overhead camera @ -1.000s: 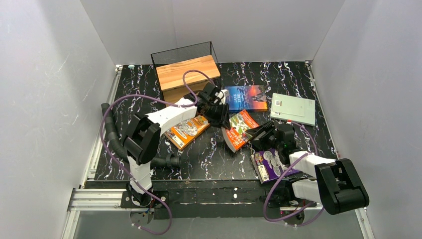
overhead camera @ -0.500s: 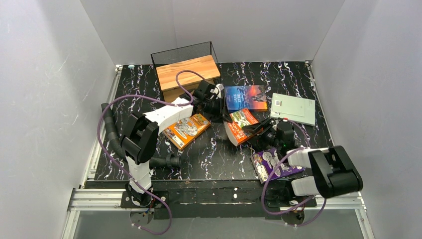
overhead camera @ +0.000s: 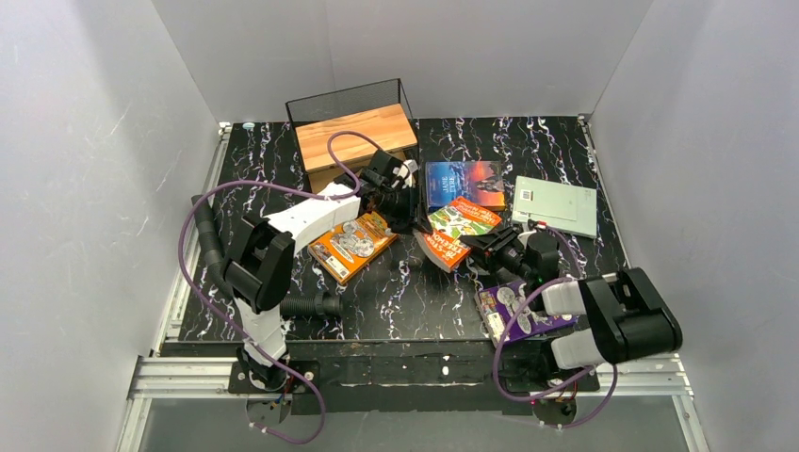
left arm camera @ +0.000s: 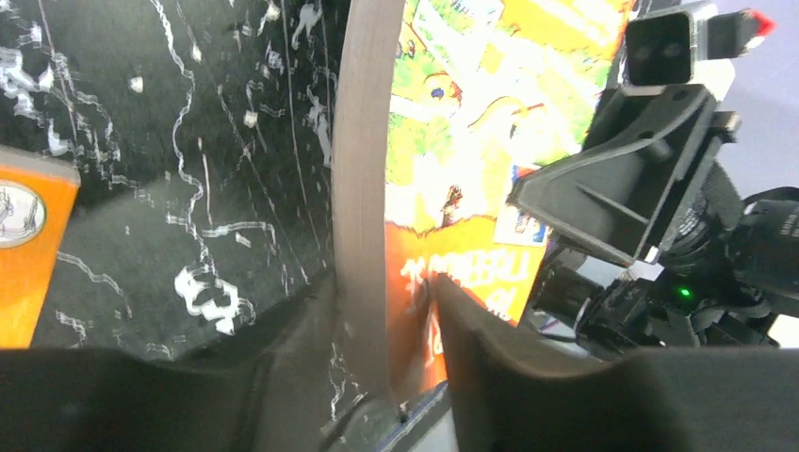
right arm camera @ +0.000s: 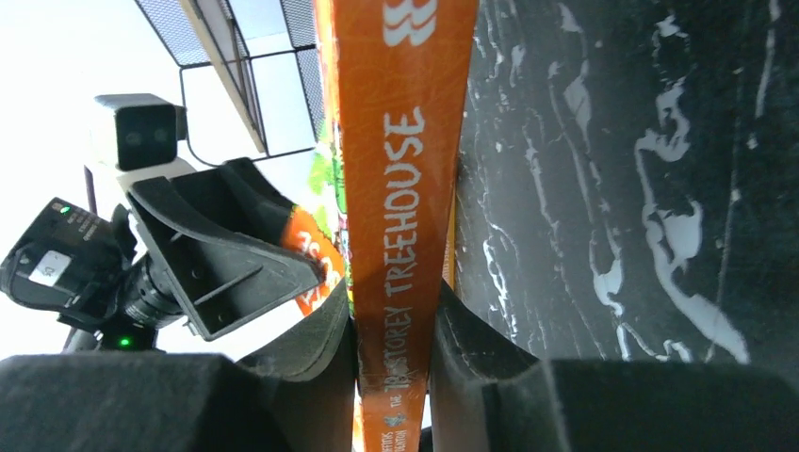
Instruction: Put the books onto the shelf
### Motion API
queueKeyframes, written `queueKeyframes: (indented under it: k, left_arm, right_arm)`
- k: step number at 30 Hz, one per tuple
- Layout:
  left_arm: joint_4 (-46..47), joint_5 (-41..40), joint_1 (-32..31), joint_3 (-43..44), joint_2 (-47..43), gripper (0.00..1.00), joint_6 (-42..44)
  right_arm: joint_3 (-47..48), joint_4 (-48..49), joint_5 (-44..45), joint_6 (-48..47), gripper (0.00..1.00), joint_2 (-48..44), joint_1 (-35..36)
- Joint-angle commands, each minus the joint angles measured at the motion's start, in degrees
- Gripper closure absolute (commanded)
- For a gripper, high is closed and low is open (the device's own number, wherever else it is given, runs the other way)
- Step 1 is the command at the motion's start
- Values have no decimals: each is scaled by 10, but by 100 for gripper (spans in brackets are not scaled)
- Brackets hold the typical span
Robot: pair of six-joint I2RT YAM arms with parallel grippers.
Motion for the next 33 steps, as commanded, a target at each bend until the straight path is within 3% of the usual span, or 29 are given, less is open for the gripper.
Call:
queueKeyframes:
  k: [1,2,3,5,11,19,25,29,33]
  left_arm:
    - [-125,54,-12,42,-48,30,51]
    - [-147,51,-12,46,-55,8,57]
    - [-169,44,-12,52,-69,2,77]
    - [-216,17,-13,72,-91,2,119]
    - [-390,-123,-11,164,-131,2,227]
    - [-561,-392,44,349,-103,2,248]
    - [-526,-568,119,351,-99,2,251]
    - [-507,-605,162,358,-64,8,244]
    - [-483,-542,198,360,-40,15,211]
  right_arm:
    - [27,-102,18,-56,99,-109,3]
    - [43,-179,28,-82,99,-144,3]
    - [56,-249,45,-110,99,-195,3]
    - [78,-377,88,-157,99,-267,3]
    - [127,-552,121,-255,99,-356,0]
    - [115,-557,114,-264,99,-371,0]
    - [151,-591,118,-287,99,-364,1]
    - [157,-592,113,-292,99,-362,0]
    - [159,-590,102,-292,99,-358,0]
